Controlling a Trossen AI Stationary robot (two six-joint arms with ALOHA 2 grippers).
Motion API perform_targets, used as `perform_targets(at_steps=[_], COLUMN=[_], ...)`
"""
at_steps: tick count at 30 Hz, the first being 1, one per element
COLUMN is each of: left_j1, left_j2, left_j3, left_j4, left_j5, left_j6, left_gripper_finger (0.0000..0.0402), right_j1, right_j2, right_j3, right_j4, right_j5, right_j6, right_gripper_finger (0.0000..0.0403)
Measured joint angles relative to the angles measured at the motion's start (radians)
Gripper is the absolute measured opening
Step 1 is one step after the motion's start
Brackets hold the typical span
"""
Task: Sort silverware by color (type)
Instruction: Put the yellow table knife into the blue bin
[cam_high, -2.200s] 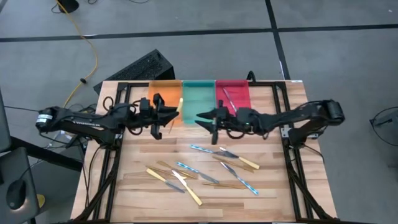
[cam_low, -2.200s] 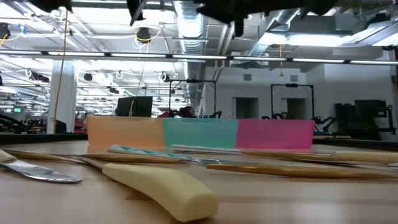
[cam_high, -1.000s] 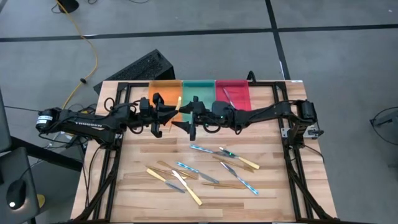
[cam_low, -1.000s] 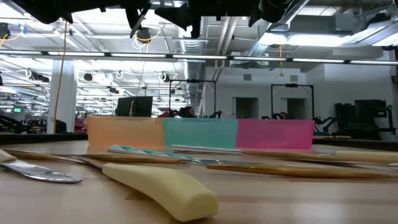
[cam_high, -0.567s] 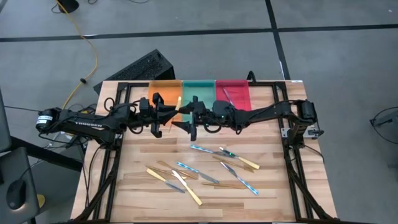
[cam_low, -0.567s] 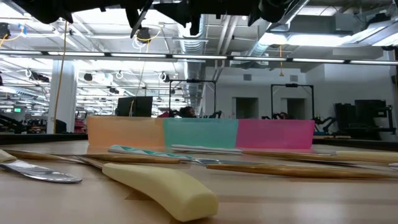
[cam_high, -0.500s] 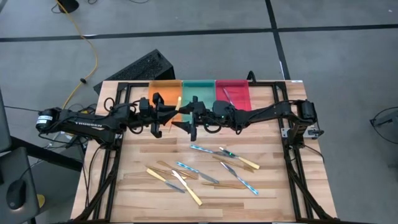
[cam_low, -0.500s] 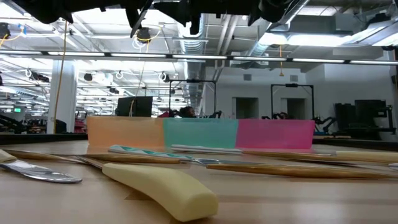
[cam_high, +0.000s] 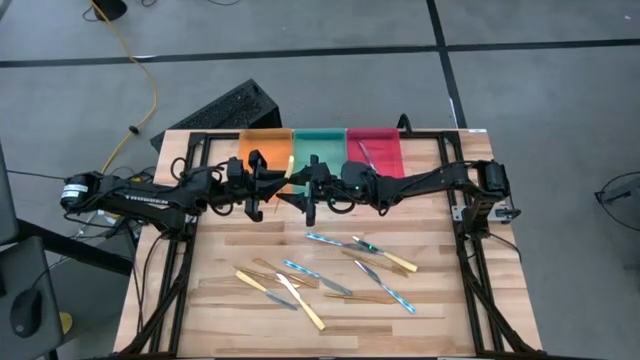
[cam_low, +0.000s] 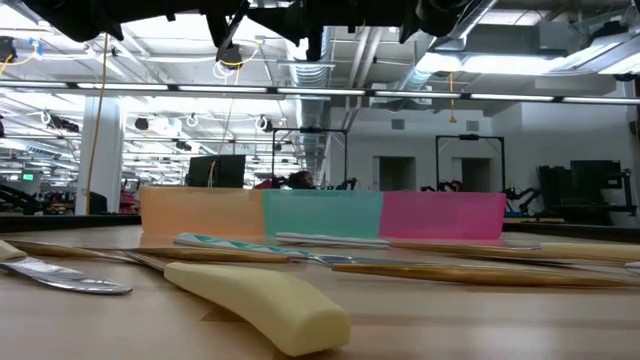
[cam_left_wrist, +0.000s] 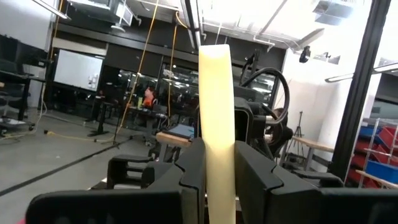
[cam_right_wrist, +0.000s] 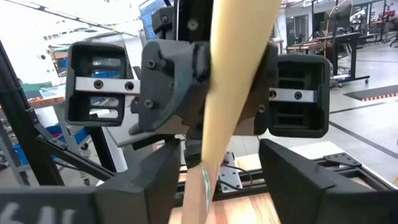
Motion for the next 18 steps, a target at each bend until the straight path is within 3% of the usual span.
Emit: perform_targets(at_steps=[10, 18], left_j1=[0.001, 0.001], left_j2=[0.000, -0.001], left_j3=[0.000, -0.002], left_j4=[-0.003, -0.012], left_j5=[0.023, 0.005], left_j6=[-0.010, -0.021], left_gripper_finger=[0.0042, 0.0046], right_j1=[-0.003, -0.004], right_j2=[-0.003, -0.004], right_j3=[0.000, 0.001], right_j4=[0.002, -0.055], right_j5=[-0.001, 0.046], right_j6=[0.031, 0.082], right_gripper_finger=[0.0039, 0.0039])
